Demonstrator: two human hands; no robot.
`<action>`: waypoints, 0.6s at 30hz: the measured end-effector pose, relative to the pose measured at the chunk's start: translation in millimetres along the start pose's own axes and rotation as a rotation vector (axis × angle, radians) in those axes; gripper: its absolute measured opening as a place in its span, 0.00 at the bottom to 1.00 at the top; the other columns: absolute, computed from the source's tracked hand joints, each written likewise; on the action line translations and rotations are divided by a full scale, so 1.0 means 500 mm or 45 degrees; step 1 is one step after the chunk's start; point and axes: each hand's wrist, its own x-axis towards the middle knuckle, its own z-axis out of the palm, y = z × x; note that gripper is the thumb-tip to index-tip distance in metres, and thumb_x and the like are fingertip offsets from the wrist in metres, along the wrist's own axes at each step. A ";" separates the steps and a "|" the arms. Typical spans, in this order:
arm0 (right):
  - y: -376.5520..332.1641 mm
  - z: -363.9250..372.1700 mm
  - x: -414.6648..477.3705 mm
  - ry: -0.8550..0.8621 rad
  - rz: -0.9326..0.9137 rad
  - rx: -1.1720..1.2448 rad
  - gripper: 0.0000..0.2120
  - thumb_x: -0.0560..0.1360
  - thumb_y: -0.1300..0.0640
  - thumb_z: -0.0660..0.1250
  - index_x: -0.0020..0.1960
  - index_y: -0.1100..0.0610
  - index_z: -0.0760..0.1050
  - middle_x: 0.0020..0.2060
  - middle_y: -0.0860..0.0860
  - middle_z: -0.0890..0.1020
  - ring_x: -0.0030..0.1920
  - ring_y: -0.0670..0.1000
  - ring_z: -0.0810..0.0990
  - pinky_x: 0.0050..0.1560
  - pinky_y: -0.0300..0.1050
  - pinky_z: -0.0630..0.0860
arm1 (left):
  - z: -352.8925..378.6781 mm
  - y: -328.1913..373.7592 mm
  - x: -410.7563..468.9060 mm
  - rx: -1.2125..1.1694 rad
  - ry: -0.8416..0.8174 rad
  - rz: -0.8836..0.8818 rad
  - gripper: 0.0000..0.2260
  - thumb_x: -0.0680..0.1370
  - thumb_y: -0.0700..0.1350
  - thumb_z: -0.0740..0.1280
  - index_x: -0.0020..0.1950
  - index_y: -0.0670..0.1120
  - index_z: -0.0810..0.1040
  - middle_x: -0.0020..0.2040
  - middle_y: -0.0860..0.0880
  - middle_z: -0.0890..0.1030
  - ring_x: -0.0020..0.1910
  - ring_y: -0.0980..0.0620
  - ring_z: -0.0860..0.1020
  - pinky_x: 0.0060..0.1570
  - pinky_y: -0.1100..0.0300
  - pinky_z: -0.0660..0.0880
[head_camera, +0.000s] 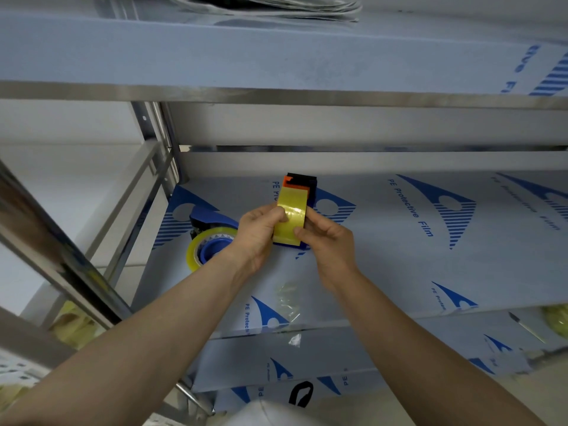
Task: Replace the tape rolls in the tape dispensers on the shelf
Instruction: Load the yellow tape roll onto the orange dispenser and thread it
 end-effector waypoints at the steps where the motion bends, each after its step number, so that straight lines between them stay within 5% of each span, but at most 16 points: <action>1: -0.001 0.000 0.000 -0.006 -0.015 -0.010 0.24 0.69 0.73 0.67 0.62 0.59 0.75 0.53 0.52 0.82 0.51 0.47 0.82 0.56 0.42 0.78 | 0.000 0.001 0.000 -0.008 0.001 0.007 0.10 0.72 0.32 0.62 0.34 0.43 0.76 0.27 0.51 0.77 0.30 0.55 0.75 0.33 0.63 0.73; 7: 0.010 0.011 -0.005 -0.029 -0.085 -0.048 0.26 0.68 0.77 0.66 0.64 0.63 0.72 0.56 0.51 0.79 0.46 0.35 0.81 0.53 0.34 0.78 | -0.001 0.003 0.019 -0.051 0.142 -0.040 0.03 0.73 0.40 0.67 0.40 0.42 0.75 0.36 0.46 0.77 0.37 0.50 0.75 0.40 0.56 0.72; 12: 0.014 0.005 -0.002 0.007 -0.049 -0.019 0.25 0.69 0.76 0.66 0.63 0.61 0.74 0.56 0.55 0.81 0.51 0.45 0.82 0.54 0.37 0.78 | -0.002 0.001 0.010 0.003 0.046 0.002 0.10 0.73 0.35 0.61 0.32 0.44 0.72 0.23 0.53 0.75 0.26 0.56 0.74 0.30 0.63 0.71; 18: -0.008 0.008 0.018 0.005 0.058 0.110 0.13 0.73 0.65 0.64 0.53 0.53 0.80 0.47 0.52 0.84 0.47 0.50 0.83 0.48 0.43 0.80 | -0.002 -0.005 0.009 0.022 -0.053 0.052 0.09 0.68 0.33 0.63 0.30 0.43 0.73 0.33 0.45 0.75 0.34 0.51 0.73 0.35 0.60 0.72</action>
